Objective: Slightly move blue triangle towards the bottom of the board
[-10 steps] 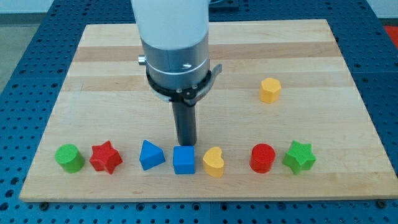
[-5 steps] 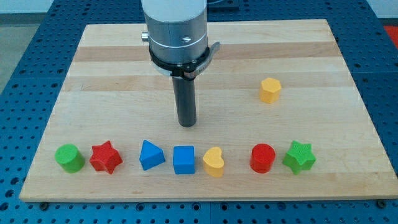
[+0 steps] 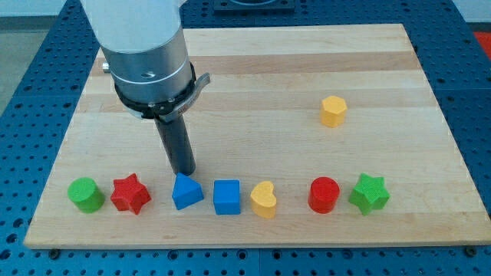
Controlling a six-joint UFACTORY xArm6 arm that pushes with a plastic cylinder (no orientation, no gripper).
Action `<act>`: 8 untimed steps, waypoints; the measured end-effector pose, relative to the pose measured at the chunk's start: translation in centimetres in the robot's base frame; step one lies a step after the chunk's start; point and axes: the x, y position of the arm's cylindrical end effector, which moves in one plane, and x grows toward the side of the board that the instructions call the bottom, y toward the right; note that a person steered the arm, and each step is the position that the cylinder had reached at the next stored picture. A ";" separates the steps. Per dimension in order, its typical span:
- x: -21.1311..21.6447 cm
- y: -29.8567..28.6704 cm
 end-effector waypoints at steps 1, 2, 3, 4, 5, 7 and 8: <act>0.1 0.2; 0.5 0.7; 0.5 0.7; 1.4 1.0; 1.7 1.5; 1.7 1.6; -1.4 1.6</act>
